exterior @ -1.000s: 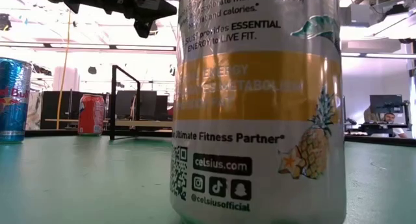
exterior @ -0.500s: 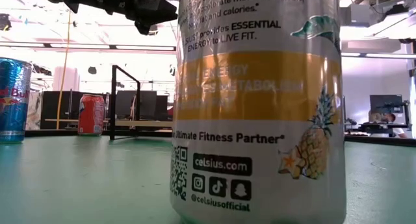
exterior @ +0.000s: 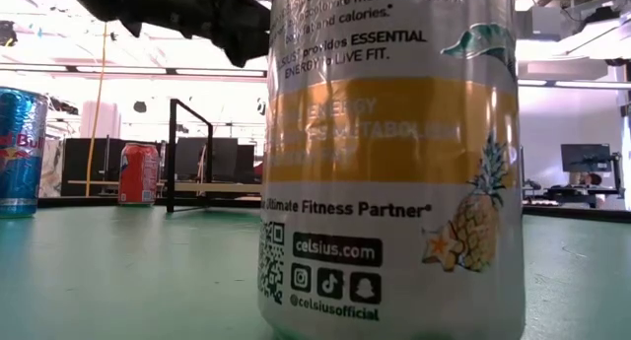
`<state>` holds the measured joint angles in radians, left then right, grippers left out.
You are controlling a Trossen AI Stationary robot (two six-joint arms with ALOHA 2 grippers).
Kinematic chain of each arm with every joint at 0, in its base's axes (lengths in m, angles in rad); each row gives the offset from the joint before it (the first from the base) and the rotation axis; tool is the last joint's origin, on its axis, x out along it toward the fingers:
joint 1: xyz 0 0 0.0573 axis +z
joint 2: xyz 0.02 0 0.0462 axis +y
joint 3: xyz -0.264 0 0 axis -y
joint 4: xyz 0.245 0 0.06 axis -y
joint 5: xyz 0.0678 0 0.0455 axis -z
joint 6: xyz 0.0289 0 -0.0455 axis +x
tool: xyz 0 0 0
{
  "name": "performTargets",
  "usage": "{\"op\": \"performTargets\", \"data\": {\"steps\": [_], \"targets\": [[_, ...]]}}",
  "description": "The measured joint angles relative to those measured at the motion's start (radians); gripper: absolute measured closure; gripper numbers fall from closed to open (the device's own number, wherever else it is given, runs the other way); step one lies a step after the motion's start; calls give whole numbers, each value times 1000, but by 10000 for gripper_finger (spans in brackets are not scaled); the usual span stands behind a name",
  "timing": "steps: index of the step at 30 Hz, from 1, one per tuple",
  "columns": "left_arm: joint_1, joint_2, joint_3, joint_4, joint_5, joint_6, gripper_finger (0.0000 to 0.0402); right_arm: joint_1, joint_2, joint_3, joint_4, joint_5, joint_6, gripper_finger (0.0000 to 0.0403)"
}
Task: Place canned beverage on shelf
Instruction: Put the center orange soda can on the shelf
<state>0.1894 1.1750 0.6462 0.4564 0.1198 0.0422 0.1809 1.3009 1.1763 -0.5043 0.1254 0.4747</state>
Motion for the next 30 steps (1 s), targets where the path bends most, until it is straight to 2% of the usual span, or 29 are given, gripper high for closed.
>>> {"op": "performTargets", "data": {"steps": [3, 11, 16, 21, 25, 30], "targets": [[0, 60, 62, -19, 8, -1, 89, 3, -46, 0, -74, 1, 5, 128], [-48, 269, 385, -330, 20, 68, 55, 28, -154, 0, -285, 4, 7, 128], [-72, 391, 537, -464, 103, 17, 55, 58, -205, 0, -406, 15, -14, 128], [-95, 472, 583, -473, 111, 17, 55, 75, -253, 0, -482, 83, -98, 128], [-119, 523, 578, -526, 101, 61, 55, 72, -282, 0, -490, 87, -181, 128], [-141, 568, 578, -515, 100, 79, 56, 69, -303, 0, -488, 87, -238, 128]]}}
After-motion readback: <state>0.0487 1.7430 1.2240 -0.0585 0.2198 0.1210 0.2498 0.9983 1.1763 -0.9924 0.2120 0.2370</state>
